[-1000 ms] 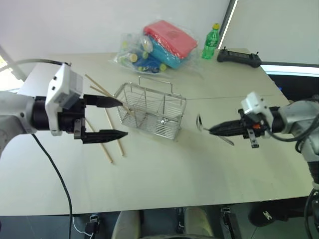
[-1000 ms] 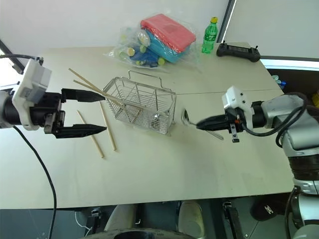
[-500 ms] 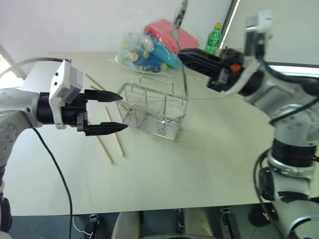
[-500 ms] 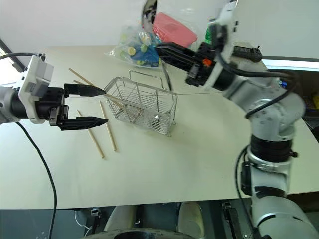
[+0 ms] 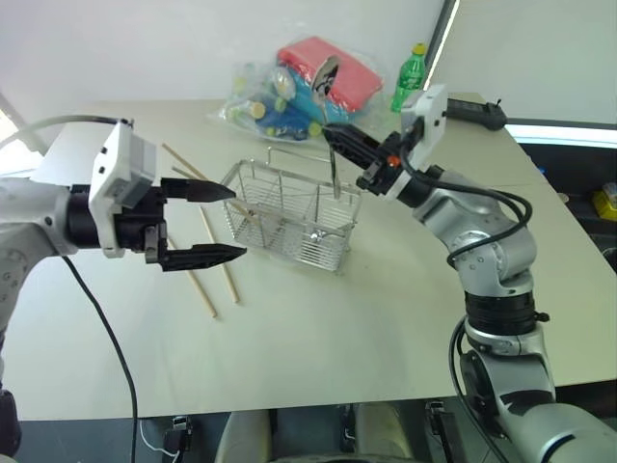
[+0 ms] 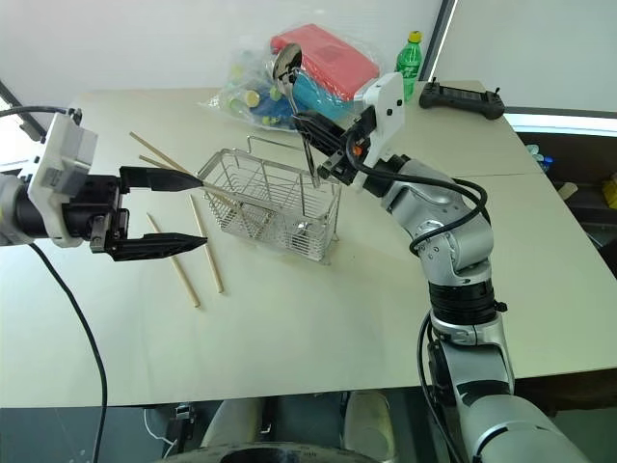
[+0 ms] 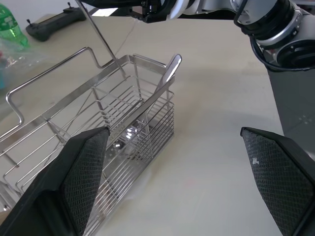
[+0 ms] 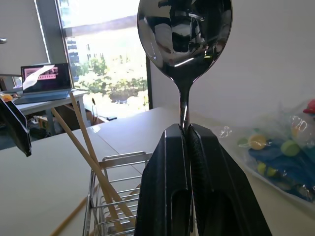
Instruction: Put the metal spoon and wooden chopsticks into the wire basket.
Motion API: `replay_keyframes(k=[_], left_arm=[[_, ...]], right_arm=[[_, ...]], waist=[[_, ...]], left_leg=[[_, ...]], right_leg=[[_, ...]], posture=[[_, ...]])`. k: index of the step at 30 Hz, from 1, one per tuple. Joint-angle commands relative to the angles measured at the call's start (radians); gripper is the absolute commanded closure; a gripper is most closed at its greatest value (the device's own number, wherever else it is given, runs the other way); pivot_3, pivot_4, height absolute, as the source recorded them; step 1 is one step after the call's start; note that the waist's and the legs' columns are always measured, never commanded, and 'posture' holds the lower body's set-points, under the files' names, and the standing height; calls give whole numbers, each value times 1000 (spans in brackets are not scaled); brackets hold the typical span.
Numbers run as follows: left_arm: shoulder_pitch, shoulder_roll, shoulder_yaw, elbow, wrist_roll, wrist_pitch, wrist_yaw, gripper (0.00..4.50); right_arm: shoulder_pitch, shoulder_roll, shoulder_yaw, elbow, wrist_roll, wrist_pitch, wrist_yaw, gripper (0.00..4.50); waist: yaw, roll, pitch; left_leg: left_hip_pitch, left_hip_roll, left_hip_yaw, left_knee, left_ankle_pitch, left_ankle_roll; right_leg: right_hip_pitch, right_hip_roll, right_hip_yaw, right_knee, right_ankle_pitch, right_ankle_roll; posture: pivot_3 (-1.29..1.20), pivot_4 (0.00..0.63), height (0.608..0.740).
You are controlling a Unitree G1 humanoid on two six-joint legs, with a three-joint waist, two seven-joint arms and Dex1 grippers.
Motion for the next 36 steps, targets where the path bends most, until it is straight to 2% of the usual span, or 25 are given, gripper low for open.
replay_keyframes(k=[1,2,4,8,9,16,21,23,27,30,32,36], left_arm=[[-35,21,34,-21,-21,13,23,0],[-41,22,30,-19,-21,15,27,0],[-60,20,20,-11,-18,18,30,0],[-99,11,-11,19,0,11,22,0],[-107,9,-18,27,6,7,18,0],[-150,-13,-57,64,32,-15,-4,0],[-179,-26,-64,86,36,-16,-12,0],[-200,-34,-48,102,20,-5,-4,0],[-366,-52,54,272,-47,60,108,0],[-444,-33,108,383,-27,101,212,0],[-482,-14,150,467,-16,142,288,0],[-496,27,207,573,15,216,413,0]], right_arm=[[-6,2,-36,-9,7,-26,9,3789],[-7,2,-39,-6,10,-22,9,3474],[-8,2,-42,-4,9,-19,4,2534],[-7,-4,-46,-5,-7,-20,-9,341],[-8,-5,-48,-6,-11,-20,-13,51],[-17,-26,-74,-10,-30,-13,-27,51],[-46,-138,-117,-14,-13,11,31,51],[-62,-208,-137,-16,12,47,76,51],[-3,-553,-202,-72,98,122,419,51],[110,-721,-232,-109,110,91,605,51],[184,-790,-269,-123,119,78,689,51],[273,-821,-318,-156,130,83,710,51]], waist=[[1,0,0],[1,0,0],[1,0,0],[0,0,0],[0,0,0],[1,0,0],[2,0,1],[2,0,1],[17,-2,4],[16,-4,3],[6,-4,3],[-5,-5,4]], left_leg=[[0,0,0,0,0,0],[0,0,0,0,0,0],[0,0,0,0,0,0],[1,0,0,0,0,0],[1,0,0,0,0,0],[0,0,0,0,0,0],[0,0,0,0,0,0],[0,0,0,0,0,0],[0,0,-1,0,0,0],[1,0,0,-1,-2,3],[3,0,0,-2,-2,4],[3,0,1,-2,-2,4]], right_leg=[[0,0,0,0,0,0],[0,0,0,0,0,0],[0,0,0,0,-1,1],[0,0,0,0,-1,1],[0,0,0,0,-1,1],[0,0,0,0,0,0],[0,0,0,0,-1,1],[1,0,0,-1,-1,2],[1,0,0,-1,-2,3],[3,0,0,-2,-2,3],[4,0,0,-3,-4,6],[3,-1,0,-2,-4,6]], posture=[[0,150,678],[0,150,678],[0,150,678],[0,150,678],[0,150,678],[0,150,678],[0,150,678],[0,150,678],[0,150,678],[0,150,678],[0,150,678],[0,150,678]])
